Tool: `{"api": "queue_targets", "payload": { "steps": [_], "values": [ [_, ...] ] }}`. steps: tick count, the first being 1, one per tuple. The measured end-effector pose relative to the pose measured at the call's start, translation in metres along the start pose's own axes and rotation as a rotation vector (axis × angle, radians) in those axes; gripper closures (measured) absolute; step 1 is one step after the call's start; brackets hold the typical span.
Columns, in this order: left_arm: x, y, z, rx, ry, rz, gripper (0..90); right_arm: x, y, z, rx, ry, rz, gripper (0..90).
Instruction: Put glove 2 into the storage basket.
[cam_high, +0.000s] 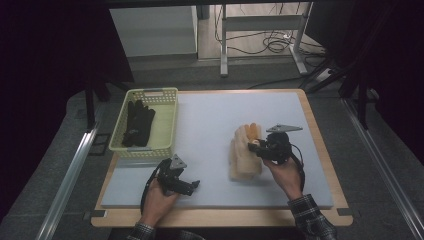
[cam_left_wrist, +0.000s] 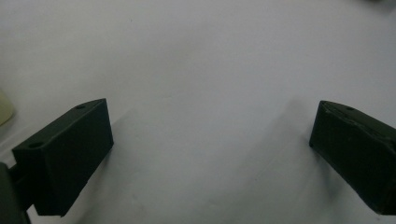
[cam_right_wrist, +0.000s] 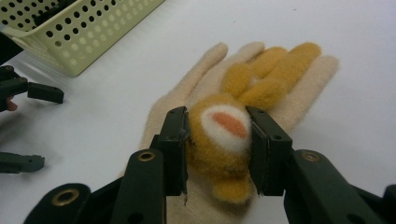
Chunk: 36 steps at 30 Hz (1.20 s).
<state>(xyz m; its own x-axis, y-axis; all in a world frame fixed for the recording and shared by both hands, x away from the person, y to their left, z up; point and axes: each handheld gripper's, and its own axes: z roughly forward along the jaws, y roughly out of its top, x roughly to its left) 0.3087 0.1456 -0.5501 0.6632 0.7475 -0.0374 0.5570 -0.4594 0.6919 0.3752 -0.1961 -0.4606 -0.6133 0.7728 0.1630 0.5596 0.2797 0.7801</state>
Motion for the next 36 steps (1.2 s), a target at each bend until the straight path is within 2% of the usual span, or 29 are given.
{"api": "queue_targets", "payload": {
  "steps": [9, 13, 18, 22, 27, 31, 36],
  "values": [
    [0.000, 0.000, 0.000, 0.002, 0.000, 0.003, 0.0, 0.015, -0.014, 0.019, 0.017, -0.003, 0.026, 60.5],
    [0.000, 0.000, 0.000, 0.002, -0.001, 0.001, 0.0, 0.016, -0.022, 0.028, 0.019, -0.045, 0.014, 59.6],
    [0.000, 0.000, 0.000, 0.002, -0.001, 0.001, 0.0, 0.016, -0.030, 0.034, 0.027, -0.088, -0.019, 53.4],
    [0.000, 0.000, 0.000, 0.002, -0.001, 0.001, 0.0, 0.016, -0.031, 0.033, 0.026, -0.082, -0.031, 45.8],
    [0.000, 0.000, 0.000, 0.002, 0.000, 0.003, 0.0, 0.016, -0.023, 0.014, 0.010, -0.098, -0.101, 41.3],
    [0.000, 0.000, 0.000, 0.002, -0.001, 0.001, 0.0, 0.008, -0.025, -0.001, 0.026, -0.089, -0.118, 47.6],
    [0.000, 0.000, 0.000, 0.002, -0.001, 0.001, 0.0, -0.006, -0.042, -0.012, 0.077, -0.061, -0.126, 65.3]
  ]
}}
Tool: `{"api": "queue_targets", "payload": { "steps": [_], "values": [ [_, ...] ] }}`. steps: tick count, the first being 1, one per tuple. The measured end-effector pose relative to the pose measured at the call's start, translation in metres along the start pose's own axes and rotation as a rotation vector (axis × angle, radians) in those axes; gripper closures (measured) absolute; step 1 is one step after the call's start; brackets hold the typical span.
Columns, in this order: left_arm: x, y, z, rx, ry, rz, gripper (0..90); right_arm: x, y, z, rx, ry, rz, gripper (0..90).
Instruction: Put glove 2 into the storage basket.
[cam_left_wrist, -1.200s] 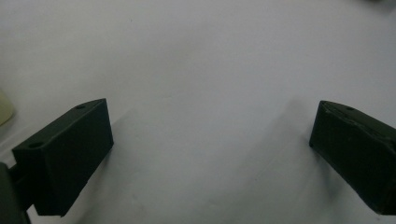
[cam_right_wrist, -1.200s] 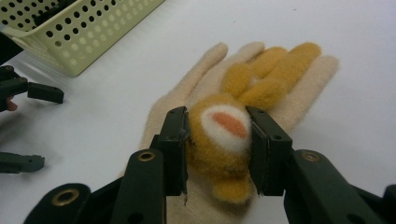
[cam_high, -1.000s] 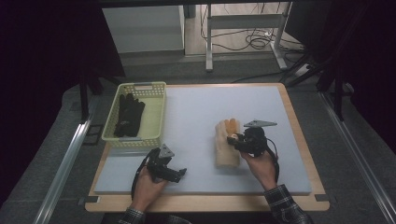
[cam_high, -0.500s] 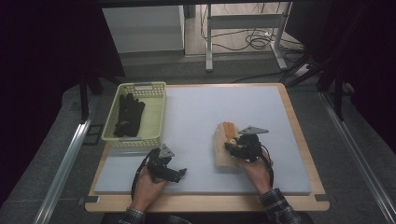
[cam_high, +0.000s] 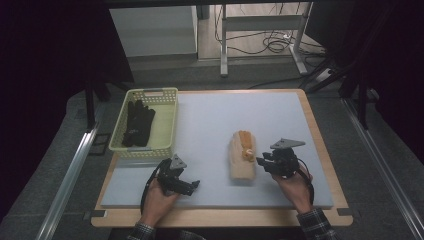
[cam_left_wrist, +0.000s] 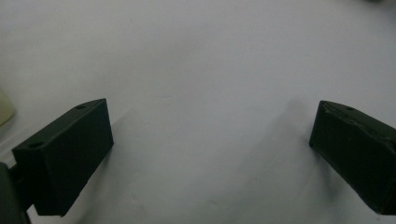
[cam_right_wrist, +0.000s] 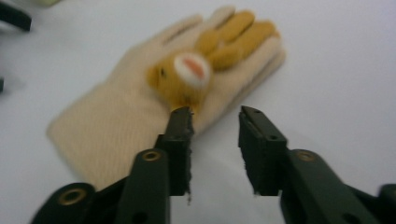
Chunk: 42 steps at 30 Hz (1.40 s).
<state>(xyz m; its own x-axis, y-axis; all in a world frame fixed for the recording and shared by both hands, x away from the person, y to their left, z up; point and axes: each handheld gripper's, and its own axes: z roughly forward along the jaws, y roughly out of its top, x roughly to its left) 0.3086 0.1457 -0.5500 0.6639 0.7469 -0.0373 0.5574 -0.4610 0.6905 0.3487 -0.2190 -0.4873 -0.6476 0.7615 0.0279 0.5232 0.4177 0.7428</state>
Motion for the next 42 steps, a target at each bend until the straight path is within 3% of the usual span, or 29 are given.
{"api": "queue_targets", "payload": {
  "steps": [10, 22, 42],
  "values": [
    [0.000, 0.000, 0.000, 0.000, 0.000, 0.000, 0.0, 0.001, -0.024, -0.002, 0.003, 0.069, -0.058, 88.2],
    [0.000, 0.000, 0.000, 0.000, 0.000, 0.000, 0.0, 0.012, -0.038, 0.013, 0.045, 0.118, -0.098, 88.6],
    [0.000, 0.000, 0.000, 0.000, -0.001, -0.001, 0.0, 0.031, -0.030, 0.030, 0.039, 0.162, -0.147, 88.5]
  ]
}}
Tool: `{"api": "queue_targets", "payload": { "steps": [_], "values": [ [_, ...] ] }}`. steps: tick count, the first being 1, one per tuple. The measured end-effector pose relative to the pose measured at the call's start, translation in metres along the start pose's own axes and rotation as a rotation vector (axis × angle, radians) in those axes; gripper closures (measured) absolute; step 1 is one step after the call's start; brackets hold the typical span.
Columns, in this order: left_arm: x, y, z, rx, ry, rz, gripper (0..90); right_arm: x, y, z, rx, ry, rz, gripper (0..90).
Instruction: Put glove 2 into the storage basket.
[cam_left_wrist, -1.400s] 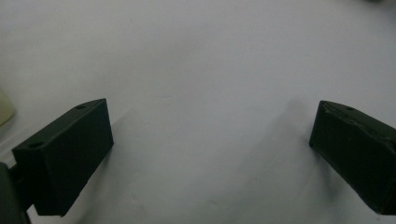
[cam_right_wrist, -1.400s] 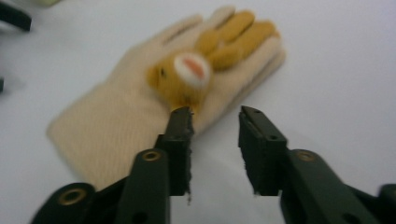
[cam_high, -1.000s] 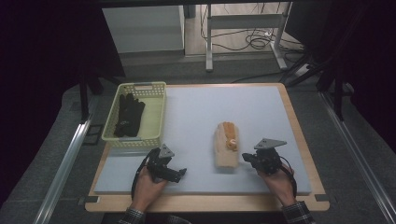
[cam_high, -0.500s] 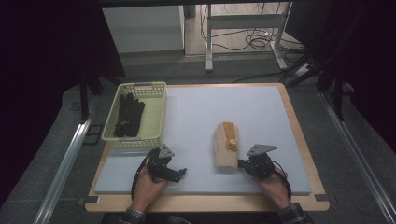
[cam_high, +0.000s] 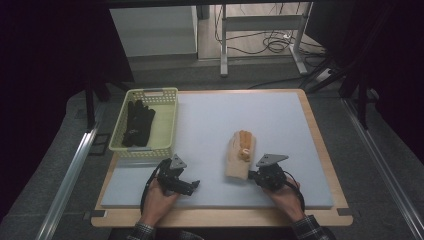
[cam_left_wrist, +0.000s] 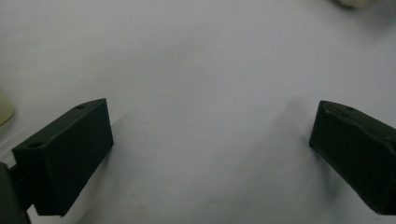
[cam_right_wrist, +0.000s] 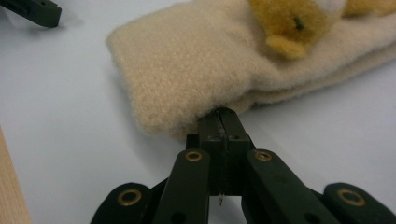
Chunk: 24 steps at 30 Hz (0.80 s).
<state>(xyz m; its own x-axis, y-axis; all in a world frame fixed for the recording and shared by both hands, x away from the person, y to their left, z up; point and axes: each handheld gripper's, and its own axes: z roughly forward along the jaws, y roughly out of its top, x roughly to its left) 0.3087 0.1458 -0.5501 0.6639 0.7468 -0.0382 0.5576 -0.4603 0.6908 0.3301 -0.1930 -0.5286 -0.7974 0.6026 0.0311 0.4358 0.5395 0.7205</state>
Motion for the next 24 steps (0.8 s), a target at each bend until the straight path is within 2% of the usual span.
{"api": "queue_targets", "payload": {
  "steps": [12, 24],
  "values": [
    [0.000, 0.000, 0.000, 0.001, 0.000, 0.000, 0.0, 0.011, 0.014, 0.018, -0.008, 0.021, -0.031, 88.4],
    [0.000, 0.000, 0.000, 0.003, 0.002, 0.003, 0.0, 0.020, 0.032, 0.041, -0.015, 0.038, -0.039, 88.3]
  ]
}}
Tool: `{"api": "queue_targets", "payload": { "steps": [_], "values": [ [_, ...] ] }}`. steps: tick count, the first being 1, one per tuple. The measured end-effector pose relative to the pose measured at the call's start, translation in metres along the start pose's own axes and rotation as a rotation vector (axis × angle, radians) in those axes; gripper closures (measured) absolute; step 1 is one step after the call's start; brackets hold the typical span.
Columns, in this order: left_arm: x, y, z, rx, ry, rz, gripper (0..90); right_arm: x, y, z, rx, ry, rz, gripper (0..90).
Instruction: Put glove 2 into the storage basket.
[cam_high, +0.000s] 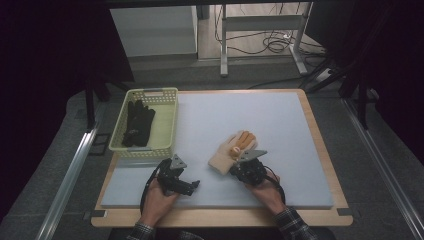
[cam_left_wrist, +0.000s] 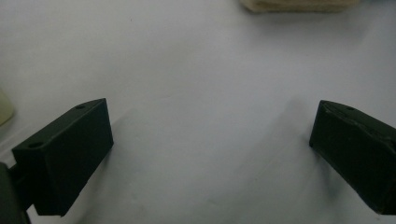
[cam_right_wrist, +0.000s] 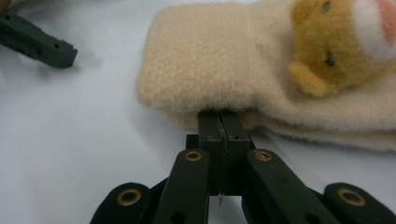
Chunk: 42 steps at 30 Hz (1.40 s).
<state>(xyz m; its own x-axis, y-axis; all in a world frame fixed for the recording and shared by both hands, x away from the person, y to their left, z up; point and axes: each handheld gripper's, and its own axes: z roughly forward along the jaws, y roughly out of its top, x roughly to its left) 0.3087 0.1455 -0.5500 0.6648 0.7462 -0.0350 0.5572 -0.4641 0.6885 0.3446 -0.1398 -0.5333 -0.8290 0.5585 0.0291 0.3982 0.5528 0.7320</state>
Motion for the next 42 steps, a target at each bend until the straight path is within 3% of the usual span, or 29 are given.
{"api": "queue_targets", "payload": {
  "steps": [12, 21, 30, 35, 42],
  "values": [
    [-0.001, 0.000, 0.000, 0.007, 0.006, -0.005, 0.0, 0.006, 0.014, 0.018, -0.006, -0.004, -0.013, 88.3],
    [0.000, 0.001, 0.000, 0.006, -0.001, -0.008, 0.0, 0.008, 0.009, 0.007, -0.007, -0.012, -0.032, 81.7],
    [0.001, 0.004, 0.000, 0.025, -0.013, -0.001, 0.1, -0.009, -0.006, -0.019, -0.016, -0.052, 0.006, 61.9],
    [0.002, 0.009, 0.000, 0.015, -0.053, 0.005, 0.5, -0.018, -0.017, -0.031, -0.018, -0.084, 0.027, 52.7],
    [-0.006, 0.031, 0.005, 0.018, -0.073, 0.051, 0.0, -0.035, -0.033, -0.051, -0.009, -0.155, 0.051, 37.0]
  ]
}}
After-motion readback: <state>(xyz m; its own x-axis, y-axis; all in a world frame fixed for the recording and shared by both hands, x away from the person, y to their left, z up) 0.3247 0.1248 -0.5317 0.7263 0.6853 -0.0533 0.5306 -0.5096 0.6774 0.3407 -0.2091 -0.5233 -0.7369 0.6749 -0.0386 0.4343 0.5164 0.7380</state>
